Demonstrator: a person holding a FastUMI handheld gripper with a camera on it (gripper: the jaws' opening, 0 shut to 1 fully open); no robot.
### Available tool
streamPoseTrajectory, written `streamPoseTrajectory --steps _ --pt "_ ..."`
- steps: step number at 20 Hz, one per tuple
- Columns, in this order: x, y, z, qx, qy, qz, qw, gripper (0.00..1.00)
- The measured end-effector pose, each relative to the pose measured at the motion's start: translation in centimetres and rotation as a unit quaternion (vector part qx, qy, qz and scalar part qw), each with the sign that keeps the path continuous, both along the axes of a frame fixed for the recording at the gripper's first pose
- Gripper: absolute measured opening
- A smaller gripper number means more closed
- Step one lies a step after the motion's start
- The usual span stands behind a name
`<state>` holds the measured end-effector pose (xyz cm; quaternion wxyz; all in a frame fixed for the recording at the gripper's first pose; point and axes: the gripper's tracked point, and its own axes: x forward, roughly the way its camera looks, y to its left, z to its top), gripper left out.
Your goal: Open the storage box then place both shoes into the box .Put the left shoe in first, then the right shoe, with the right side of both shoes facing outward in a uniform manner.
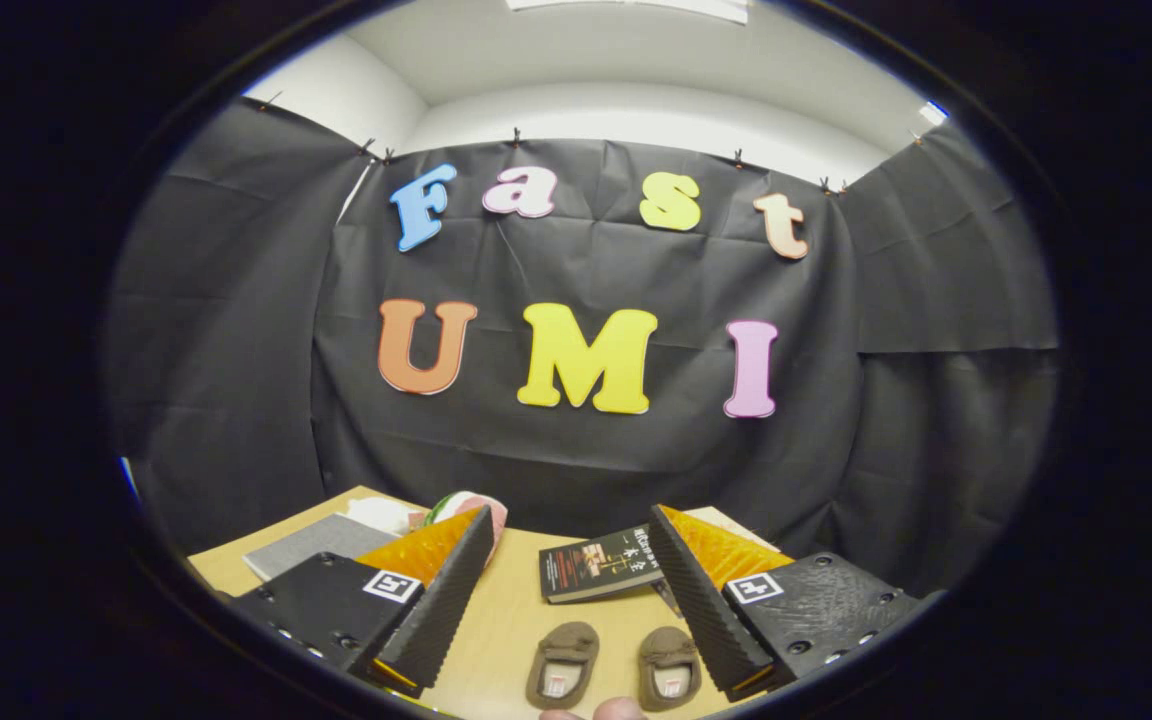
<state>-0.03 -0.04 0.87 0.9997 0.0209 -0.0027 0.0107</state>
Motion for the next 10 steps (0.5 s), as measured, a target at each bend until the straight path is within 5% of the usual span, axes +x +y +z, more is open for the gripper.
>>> streamPoseTrajectory --steps 10 --pt "0.66 0.85 0.18 0.014 -0.002 0.007 1.0 0.95"
